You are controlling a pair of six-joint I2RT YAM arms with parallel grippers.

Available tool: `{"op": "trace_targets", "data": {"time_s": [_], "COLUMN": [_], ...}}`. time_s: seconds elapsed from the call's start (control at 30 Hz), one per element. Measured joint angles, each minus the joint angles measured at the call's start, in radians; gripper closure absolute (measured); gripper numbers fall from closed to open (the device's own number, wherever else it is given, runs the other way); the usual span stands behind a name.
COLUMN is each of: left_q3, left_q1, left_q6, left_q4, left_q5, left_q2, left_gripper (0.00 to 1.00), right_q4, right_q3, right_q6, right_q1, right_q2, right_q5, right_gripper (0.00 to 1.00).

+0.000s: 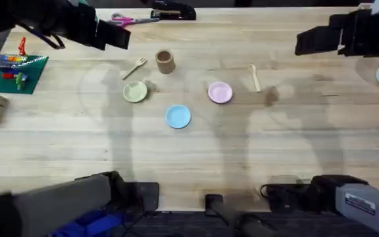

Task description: Pick up a utensil and set it on the pink plate, then put the other utensil in the container.

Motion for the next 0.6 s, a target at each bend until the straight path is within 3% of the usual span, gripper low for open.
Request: {"op": "trace_targets", "data": {"time_s": [0.3,0.33,0.6], "left_q3": [0.000,0.000,0.000], "left_q1": [0.026,0.026,0.026], "left_q6": [0.110,0.152,0.267], "left_q4": [0.110,0.137,0.166], "left_q5": [0.033,0.039,0.080], "left_q2": [0.203,0.270,0.417], "left_gripper": [0.008,0.008,0.016], "right_q4": [-0.002,-0.002,-0.002], "right_q3": [0.000,0.000,0.000], "right_q6": [0.000,0.000,0.000], "right_q1": [0.000,0.000,0.000], "right_q2": [0.000,0.000,0.000], "right_q5": [0.000,0.000,0.000], "right_gripper": [0.004,0.004,0.003]}}
